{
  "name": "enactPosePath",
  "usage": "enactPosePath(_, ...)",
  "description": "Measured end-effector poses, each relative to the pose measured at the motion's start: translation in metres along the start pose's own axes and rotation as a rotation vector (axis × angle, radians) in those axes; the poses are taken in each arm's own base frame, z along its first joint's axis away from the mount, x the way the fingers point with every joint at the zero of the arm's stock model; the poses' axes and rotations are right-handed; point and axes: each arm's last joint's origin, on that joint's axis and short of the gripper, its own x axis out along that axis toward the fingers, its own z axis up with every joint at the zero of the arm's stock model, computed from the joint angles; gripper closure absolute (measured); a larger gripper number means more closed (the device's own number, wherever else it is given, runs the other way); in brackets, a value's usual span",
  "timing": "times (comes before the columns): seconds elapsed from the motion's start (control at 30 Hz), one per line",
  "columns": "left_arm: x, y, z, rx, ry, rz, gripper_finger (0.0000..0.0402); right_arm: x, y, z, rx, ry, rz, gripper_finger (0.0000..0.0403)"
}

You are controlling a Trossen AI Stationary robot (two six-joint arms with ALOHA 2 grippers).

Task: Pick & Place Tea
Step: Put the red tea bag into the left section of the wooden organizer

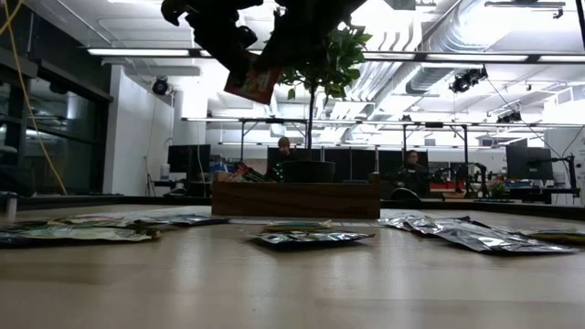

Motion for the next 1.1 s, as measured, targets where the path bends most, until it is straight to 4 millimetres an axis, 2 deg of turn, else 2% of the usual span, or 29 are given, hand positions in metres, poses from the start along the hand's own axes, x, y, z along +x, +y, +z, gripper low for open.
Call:
enactPosePath(0.1, -0.012, 0.005, -0.005, 0.0, 0.01, 0.029, 0.0398, -0.001, 0.0, 0.001, 0.003, -0.006, -0.004, 0.04)
enactPosePath(0.2, -0.027, 0.012, -0.013, -0.02, 0.067, 0.074, 0.0392, -0.001, -0.001, -0.006, -0.01, 0.054, -0.029, 0.0401)
enactPosePath(0.27, -0.044, 0.018, -0.015, -0.029, 0.07, 0.135, 0.0388, 0.002, -0.001, -0.005, 0.007, 0.034, -0.035, 0.0401)
enactPosePath(0.4, -0.063, 0.022, -0.024, -0.064, 0.041, 0.18, 0.0382, -0.001, 0.001, 0.001, 0.043, -0.019, -0.063, 0.0402)
enactPosePath(0.5, -0.08, 0.024, -0.028, -0.094, -0.054, 0.238, 0.0377, -0.002, 0.005, 0.005, 0.054, -0.073, -0.077, 0.0402)
enactPosePath(0.57, -0.092, 0.022, -0.042, -0.126, -0.064, 0.264, 0.0374, -0.004, 0.007, 0.009, 0.065, -0.117, -0.079, 0.0402)
enactPosePath(0.67, -0.109, 0.019, -0.054, -0.166, -0.204, 0.31, 0.037, -0.007, 0.011, 0.016, 0.08, -0.193, -0.068, 0.0402)
enactPosePath(0.87, -0.119, 0.002, -0.087, -0.256, -0.466, 0.325, 0.0368, -0.012, 0.013, 0.03, 0.095, -0.339, -0.051, 0.0403)
enactPosePath(1.1, -0.106, -0.021, -0.117, -0.324, -0.739, 0.301, 0.0368, -0.014, 0.002, 0.045, 0.088, -0.473, -0.006, 0.0403)
